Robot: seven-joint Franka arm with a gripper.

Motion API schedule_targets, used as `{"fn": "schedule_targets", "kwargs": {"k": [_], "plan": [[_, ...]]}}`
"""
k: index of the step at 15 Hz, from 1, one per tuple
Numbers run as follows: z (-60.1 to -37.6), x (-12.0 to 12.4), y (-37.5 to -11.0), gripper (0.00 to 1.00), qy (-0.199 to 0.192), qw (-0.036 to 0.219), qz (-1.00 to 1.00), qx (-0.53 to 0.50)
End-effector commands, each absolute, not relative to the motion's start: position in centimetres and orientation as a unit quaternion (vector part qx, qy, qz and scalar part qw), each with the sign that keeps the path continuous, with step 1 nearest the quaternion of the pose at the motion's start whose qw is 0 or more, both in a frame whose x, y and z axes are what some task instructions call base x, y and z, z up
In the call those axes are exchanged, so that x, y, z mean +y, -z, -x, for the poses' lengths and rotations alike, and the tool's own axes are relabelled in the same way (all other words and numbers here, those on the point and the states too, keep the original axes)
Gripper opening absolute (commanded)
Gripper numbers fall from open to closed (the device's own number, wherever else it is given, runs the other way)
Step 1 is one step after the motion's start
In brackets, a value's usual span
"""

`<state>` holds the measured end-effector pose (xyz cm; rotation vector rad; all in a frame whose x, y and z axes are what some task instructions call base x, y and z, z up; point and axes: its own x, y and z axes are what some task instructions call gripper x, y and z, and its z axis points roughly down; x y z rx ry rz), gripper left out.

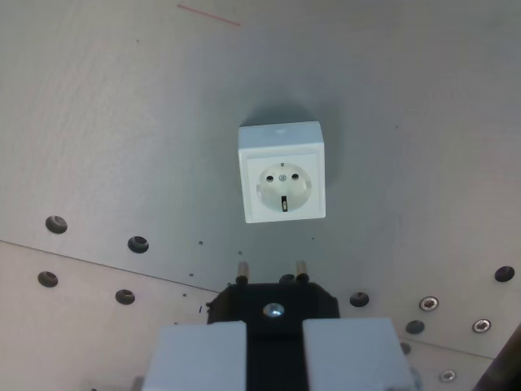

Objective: Move above the white socket

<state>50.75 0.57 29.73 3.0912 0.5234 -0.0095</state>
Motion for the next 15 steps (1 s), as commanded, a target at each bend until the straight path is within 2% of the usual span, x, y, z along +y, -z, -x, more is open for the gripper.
{"fn": "schedule_targets", "kwargs": {"k": [1,15], "plan": [[-50.74,0.56,-29.74,0.00,0.003,0.003,-0.986,0.167],[-50.46,0.39,-28.81,0.00,-0.004,0.004,-0.985,0.171]]}}
